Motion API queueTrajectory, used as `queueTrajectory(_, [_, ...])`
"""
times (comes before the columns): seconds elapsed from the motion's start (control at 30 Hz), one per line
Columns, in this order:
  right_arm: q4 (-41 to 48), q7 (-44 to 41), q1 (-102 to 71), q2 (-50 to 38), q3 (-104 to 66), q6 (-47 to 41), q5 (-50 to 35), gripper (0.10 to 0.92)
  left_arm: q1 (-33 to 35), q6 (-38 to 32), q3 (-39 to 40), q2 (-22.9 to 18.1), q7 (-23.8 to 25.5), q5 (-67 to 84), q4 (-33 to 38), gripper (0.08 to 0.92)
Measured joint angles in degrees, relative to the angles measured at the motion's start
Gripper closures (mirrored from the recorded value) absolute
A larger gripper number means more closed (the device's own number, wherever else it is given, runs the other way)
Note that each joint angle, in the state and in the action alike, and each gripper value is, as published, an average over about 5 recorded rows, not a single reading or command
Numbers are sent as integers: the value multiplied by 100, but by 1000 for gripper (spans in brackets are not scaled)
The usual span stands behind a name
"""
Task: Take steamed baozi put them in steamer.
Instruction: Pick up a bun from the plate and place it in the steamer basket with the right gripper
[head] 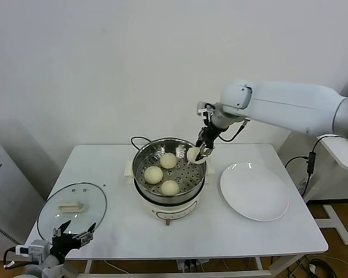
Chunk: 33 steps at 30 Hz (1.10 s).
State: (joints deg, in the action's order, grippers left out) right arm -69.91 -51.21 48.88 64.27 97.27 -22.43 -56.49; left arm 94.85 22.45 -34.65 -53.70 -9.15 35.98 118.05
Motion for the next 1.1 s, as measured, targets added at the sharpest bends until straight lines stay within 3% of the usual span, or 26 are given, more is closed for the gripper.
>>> queueTrajectory(0.8, [270,286,-848,333,-187,-151,429,532,-70,-3,-1,14,1,51,-56,177])
queueTrajectory(1.1, [337,364,-1030,314,-298,-157,496,366,-82,-1,-8,22,-2,96,-64,177])
